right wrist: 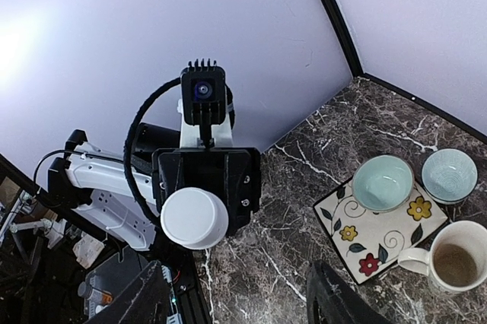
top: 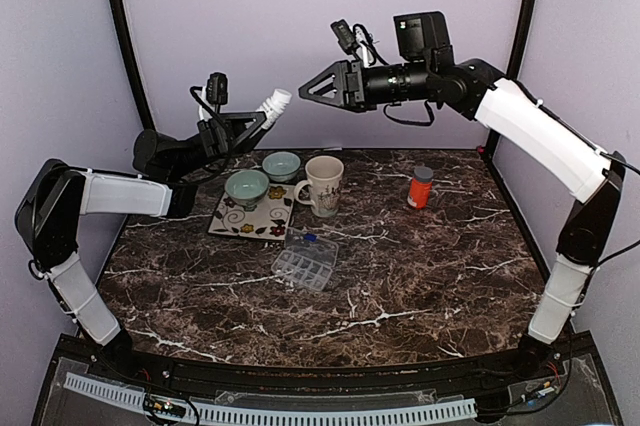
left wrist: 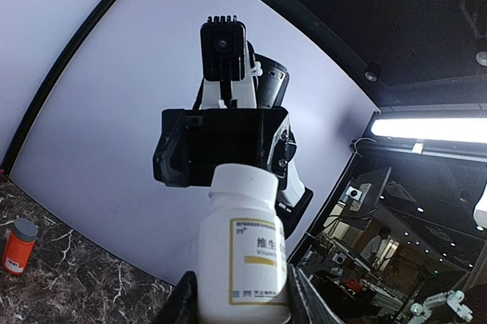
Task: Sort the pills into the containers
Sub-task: Pass from the left arm to the right
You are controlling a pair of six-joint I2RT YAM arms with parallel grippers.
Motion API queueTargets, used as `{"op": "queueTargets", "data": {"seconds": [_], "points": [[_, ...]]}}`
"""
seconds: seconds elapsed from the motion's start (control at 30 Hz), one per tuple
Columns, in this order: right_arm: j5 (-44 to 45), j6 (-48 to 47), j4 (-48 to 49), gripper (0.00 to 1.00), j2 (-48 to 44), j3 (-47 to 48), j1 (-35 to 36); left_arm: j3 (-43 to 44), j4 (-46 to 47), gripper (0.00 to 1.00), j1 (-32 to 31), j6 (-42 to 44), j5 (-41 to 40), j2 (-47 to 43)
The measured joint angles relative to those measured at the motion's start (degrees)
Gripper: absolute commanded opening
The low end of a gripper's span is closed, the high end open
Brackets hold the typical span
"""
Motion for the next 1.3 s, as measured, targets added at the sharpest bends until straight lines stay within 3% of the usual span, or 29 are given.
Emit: {"op": "queueTargets", "data": {"seconds": [1.3], "points": [[0.5,-1.1,-2.6,0.63,4.0,6.8,3.3,0.0,-3.4,0.00,0.1,2.1,1.0,0.0]]}}
